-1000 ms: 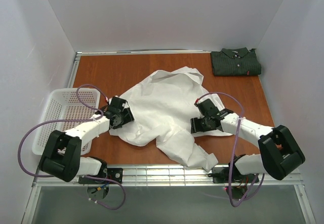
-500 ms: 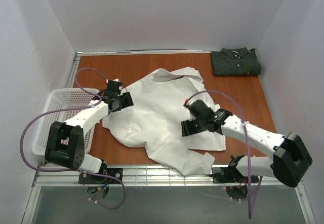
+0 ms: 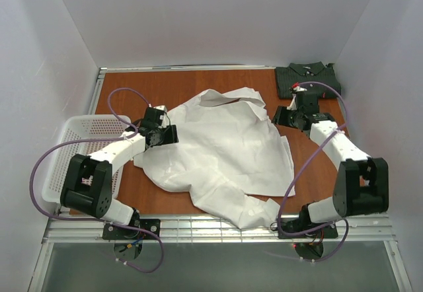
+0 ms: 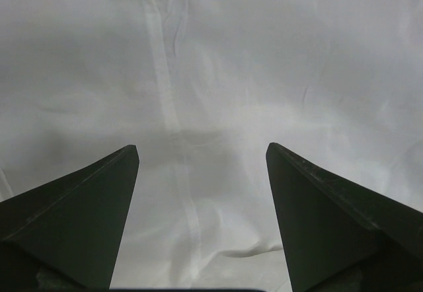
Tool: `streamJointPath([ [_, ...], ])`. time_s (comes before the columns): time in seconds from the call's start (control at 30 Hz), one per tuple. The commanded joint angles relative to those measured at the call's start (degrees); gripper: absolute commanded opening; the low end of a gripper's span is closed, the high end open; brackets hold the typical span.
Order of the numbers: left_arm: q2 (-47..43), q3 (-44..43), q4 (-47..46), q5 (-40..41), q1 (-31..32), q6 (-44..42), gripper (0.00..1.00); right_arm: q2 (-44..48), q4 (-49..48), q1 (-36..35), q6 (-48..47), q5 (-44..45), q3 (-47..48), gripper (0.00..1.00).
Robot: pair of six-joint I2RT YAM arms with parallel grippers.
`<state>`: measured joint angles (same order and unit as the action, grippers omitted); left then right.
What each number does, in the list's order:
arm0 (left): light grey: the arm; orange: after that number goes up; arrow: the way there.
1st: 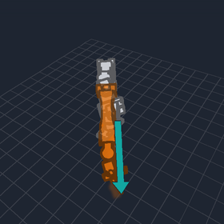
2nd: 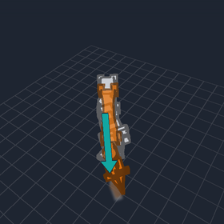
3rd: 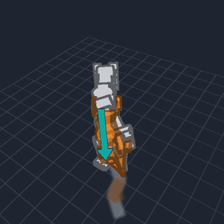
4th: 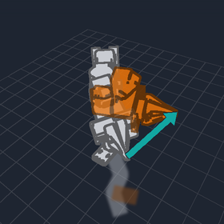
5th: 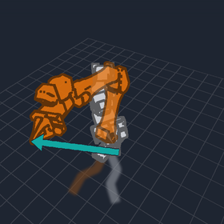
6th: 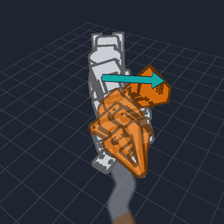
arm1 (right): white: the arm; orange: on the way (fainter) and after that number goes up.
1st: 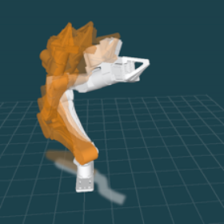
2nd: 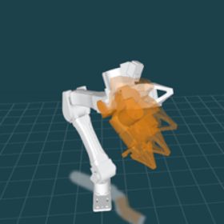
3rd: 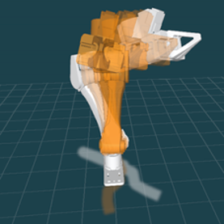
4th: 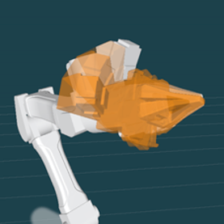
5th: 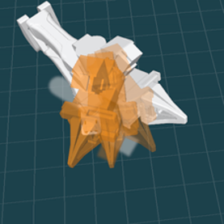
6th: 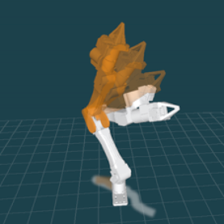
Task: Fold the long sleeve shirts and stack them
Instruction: Flatten the shirt out
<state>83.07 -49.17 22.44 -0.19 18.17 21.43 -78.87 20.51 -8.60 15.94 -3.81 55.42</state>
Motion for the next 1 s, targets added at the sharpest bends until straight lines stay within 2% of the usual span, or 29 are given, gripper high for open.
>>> streamJointPath([
  [0.0,0.7,1.0,0.5,3.7,-0.1,-1.2,0.75,-6.2,-10.8,0.1,-2.3,-4.4,1.4,0.57],
  [0.13,1.4,1.8,0.7,4.5,-0.1,-1.0,0.75,-15.1,-12.2,0.0,-7.1,-8.3,5.0,0.60],
  [0.33,2.9,2.4,1.7,3.0,0.0,-0.6,0.75,-19.9,-17.2,-1.5,-11.5,-12.1,7.3,0.63],
  [0.63,4.8,2.1,2.4,2.6,-0.1,-1.0,0.75,-20.4,-22.6,-5.1,-18.3,-4.7,8.8,0.68],
  [0.87,6.0,1.9,2.7,2.4,0.0,-1.0,0.75,-24.3,-22.1,-12.5,-28.0,10.6,11.4,0.68],
  [0.97,6.1,1.9,3.1,2.6,0.0,-1.0,0.75,-26.2,-22.2,-14.4,-29.6,15.1,11.9,0.62],
])
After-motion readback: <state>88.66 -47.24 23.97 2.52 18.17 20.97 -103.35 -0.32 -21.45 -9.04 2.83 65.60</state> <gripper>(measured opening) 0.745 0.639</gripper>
